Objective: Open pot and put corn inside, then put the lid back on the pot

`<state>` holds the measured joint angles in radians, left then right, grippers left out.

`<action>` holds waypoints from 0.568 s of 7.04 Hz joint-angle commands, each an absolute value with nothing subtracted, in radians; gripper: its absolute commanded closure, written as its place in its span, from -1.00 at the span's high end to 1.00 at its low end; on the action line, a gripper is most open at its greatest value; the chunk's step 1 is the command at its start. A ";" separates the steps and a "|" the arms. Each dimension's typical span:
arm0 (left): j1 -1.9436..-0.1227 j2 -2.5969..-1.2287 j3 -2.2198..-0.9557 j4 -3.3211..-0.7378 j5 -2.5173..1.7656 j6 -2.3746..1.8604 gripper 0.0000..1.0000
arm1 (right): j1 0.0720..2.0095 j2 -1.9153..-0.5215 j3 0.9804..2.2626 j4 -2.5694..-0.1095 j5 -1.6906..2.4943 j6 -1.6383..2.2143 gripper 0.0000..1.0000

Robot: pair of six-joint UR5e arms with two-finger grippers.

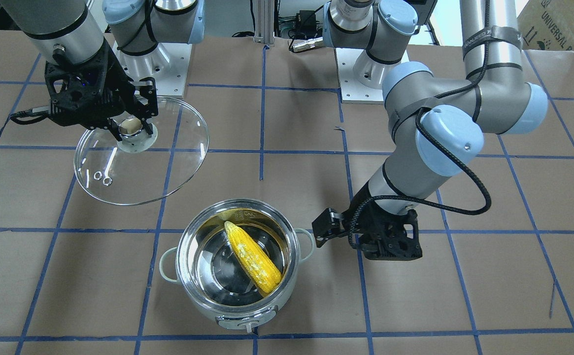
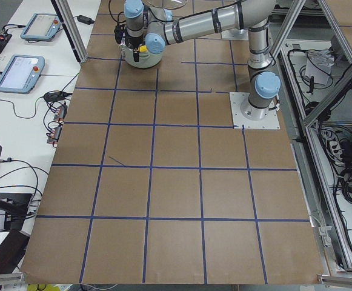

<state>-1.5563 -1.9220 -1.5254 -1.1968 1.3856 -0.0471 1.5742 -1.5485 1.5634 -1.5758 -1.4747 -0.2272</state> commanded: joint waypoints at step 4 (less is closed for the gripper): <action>-1.466 -1.807 -1.312 -1.750 1.516 0.088 1.00 | 1.682 -1.430 1.516 -1.729 -1.467 -0.096 -0.36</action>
